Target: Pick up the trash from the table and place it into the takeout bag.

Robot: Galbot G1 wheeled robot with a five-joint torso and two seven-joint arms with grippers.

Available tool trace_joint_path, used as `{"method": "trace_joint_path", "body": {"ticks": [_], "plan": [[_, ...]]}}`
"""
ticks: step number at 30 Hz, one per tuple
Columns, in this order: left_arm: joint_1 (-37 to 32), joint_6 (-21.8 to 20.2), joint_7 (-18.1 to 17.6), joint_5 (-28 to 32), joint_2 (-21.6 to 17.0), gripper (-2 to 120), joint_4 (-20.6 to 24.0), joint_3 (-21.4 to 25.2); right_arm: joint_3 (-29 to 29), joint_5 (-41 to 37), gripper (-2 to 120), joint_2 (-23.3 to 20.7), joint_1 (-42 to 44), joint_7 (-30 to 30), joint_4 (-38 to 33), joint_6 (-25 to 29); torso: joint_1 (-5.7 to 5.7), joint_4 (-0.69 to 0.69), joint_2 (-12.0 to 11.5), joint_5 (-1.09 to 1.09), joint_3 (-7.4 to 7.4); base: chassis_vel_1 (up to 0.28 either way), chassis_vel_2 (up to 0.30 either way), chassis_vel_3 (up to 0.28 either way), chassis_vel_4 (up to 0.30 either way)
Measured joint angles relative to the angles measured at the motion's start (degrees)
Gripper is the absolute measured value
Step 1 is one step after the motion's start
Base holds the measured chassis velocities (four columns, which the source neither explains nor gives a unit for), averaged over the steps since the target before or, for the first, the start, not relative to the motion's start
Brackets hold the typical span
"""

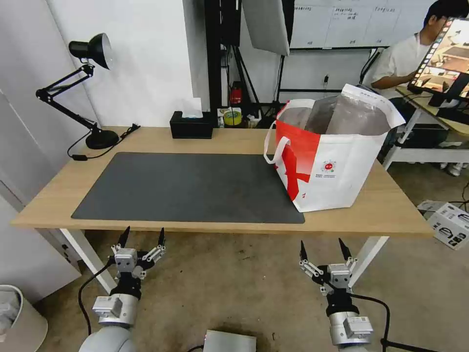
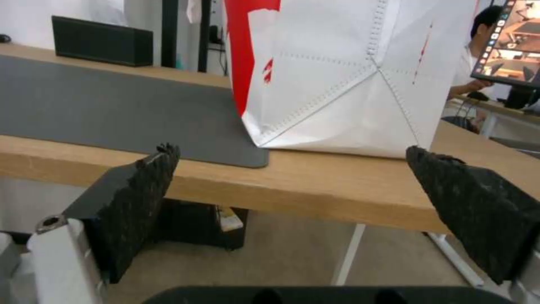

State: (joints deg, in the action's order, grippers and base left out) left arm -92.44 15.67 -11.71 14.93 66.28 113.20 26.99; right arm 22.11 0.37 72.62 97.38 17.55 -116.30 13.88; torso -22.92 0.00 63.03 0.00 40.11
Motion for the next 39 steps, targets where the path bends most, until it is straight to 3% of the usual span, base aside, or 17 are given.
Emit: {"method": "trace_joint_path", "body": {"ticks": [39], "plan": [[0.0,1.1,0.0,-0.8,0.6,100,-0.5,-1.0,-0.1,1.0,100,1.4,0.7,0.6,-0.1,-0.5,0.0,0.0,0.0,0.0,0.0,0.0,0.0,0.0,0.0]]}}
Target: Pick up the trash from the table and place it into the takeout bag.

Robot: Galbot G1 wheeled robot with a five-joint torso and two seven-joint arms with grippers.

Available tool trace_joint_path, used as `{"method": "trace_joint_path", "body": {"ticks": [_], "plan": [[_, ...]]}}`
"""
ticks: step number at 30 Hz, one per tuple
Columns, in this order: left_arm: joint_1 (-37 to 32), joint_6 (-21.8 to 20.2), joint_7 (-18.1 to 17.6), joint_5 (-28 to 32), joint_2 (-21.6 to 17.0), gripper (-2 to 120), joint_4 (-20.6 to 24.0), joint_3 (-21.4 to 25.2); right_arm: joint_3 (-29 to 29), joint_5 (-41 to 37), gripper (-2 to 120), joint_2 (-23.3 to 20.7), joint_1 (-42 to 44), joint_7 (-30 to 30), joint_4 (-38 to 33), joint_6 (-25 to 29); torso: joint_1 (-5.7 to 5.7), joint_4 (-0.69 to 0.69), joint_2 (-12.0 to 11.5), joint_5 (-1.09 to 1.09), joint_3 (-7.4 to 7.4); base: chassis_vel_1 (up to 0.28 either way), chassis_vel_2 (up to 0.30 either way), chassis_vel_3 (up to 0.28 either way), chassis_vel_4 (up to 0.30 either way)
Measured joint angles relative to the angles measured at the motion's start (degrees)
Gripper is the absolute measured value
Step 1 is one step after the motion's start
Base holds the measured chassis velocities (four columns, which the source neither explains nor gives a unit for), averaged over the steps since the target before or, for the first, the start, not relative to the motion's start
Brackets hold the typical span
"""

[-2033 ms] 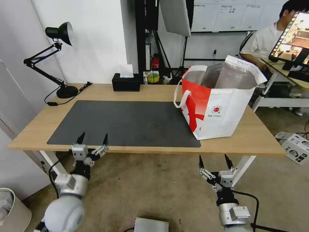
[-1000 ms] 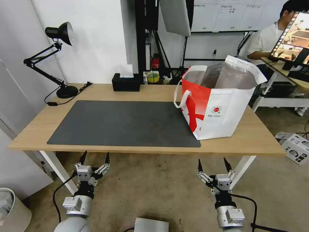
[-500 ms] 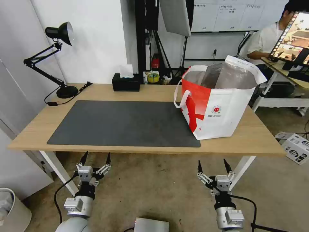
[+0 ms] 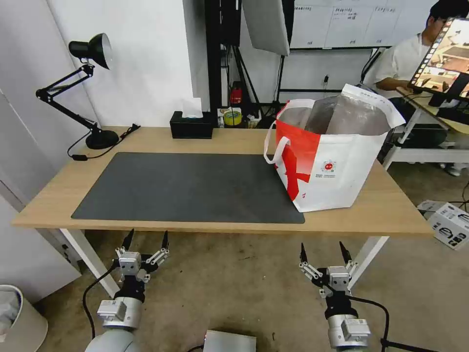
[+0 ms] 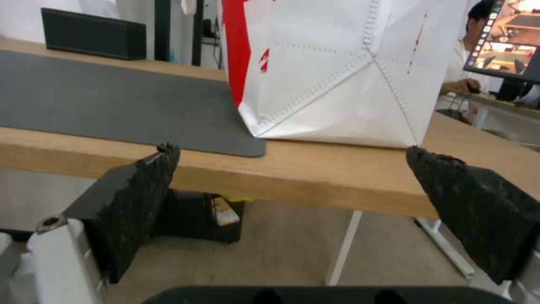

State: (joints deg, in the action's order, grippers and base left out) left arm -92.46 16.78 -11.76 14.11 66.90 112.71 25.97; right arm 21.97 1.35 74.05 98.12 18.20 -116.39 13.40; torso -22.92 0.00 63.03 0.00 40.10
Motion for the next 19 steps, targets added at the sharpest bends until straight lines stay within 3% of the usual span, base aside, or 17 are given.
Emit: {"method": "trace_joint_path", "body": {"ticks": [19], "plan": [[0.0,0.0,-0.1,0.0,0.0,100,0.1,0.0,0.0,0.0,100,0.0,0.0,0.0,0.0,0.0,0.0,0.0,0.0,0.0,0.0,0.0,0.0,0.0,0.0]]}}
